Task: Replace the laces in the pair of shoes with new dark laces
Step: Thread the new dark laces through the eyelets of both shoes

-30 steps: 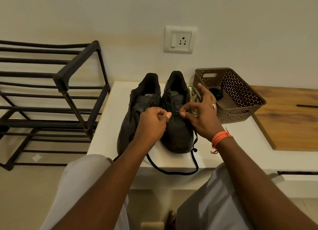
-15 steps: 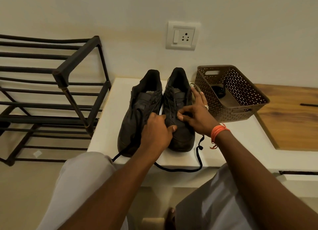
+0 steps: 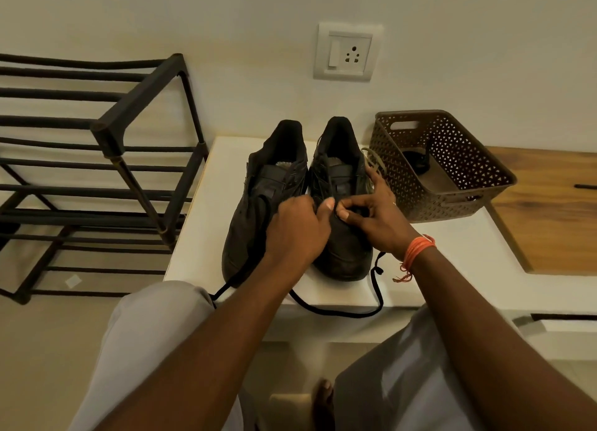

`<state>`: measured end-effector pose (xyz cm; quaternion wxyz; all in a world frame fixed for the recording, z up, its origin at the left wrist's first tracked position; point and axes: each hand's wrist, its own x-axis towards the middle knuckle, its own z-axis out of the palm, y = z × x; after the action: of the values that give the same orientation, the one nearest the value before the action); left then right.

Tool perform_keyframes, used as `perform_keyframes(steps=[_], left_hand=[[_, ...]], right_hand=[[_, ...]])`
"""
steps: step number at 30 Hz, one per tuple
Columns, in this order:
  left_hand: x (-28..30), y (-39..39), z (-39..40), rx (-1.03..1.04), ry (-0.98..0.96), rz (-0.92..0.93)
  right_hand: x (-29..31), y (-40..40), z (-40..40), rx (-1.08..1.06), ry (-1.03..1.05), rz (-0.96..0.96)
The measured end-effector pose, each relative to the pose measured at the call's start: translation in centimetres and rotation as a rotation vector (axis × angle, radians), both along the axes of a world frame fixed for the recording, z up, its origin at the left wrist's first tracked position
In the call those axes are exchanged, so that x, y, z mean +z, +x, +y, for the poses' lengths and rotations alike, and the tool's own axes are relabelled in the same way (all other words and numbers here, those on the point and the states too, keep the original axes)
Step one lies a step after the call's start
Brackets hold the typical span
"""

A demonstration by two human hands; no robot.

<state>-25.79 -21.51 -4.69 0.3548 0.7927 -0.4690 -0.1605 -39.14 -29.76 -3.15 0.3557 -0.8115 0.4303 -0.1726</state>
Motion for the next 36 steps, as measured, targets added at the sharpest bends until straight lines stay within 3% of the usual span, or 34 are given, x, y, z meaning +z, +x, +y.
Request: perform_keyframes(steps=[7, 12, 18, 31, 36], left_hand=[[2.3, 0.9, -1.5, -0.08, 0.201, -0.048], [2.8, 2.3, -1.5, -0.191, 0.23, 0.082], [2.1, 3.3, -0.1, -0.22, 0.121, 0.151], [1.1, 1.7, 0.3, -0.233, -0.07, 0.121], [1.1, 1.6, 0.3, -0.221, -0.082, 0.068]], right_hand=[[-0.3, -0.8, 1.8, -0.019, 0.003, -0.028], [0.8, -0.2, 2.4, -0.044, -0.069, 0.022], [2.7, 1.1, 2.1, 0.097, -0.297, 0.236], [6.2, 1.2, 2.6, 0.226, -0.467, 0.592], [6.2, 1.4, 2.5, 0.227, -0.491, 0.632]])
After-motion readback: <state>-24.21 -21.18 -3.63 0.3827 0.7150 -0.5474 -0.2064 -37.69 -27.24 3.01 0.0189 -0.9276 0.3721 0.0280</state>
